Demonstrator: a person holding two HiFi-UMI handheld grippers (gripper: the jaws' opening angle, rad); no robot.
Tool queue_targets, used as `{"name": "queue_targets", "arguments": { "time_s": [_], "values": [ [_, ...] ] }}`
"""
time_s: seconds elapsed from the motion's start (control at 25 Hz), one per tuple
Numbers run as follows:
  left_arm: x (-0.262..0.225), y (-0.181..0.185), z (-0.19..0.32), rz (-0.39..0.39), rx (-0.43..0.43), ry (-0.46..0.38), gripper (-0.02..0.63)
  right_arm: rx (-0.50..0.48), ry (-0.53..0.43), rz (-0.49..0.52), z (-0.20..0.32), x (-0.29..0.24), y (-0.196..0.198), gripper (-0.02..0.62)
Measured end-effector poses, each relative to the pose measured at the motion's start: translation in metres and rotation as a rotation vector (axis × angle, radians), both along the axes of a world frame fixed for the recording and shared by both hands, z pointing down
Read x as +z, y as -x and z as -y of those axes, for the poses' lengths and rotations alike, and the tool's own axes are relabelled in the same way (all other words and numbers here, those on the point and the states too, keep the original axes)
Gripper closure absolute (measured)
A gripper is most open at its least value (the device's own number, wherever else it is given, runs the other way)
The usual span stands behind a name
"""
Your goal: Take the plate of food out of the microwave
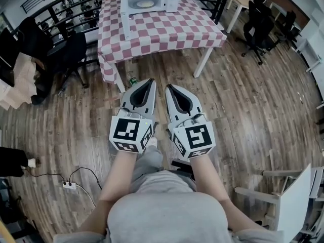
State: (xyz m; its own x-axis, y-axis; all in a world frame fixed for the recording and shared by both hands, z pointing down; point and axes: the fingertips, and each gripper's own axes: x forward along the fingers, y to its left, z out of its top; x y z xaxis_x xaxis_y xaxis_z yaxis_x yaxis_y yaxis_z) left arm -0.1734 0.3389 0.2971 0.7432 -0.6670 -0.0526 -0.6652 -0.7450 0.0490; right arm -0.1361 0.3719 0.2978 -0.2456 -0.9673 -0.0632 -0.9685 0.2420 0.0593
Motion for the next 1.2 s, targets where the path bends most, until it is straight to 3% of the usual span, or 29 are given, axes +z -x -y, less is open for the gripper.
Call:
{"name": "queue_targets", "arguments": {
  "time_s": [1.2],
  "values": [
    [-0.002, -0.052, 0.223, -0.006, 0.066, 0.006, 0.603, 0.057, -0.002, -0.046, 0.217, -0.01, -0.044, 0.571]
  ]
}}
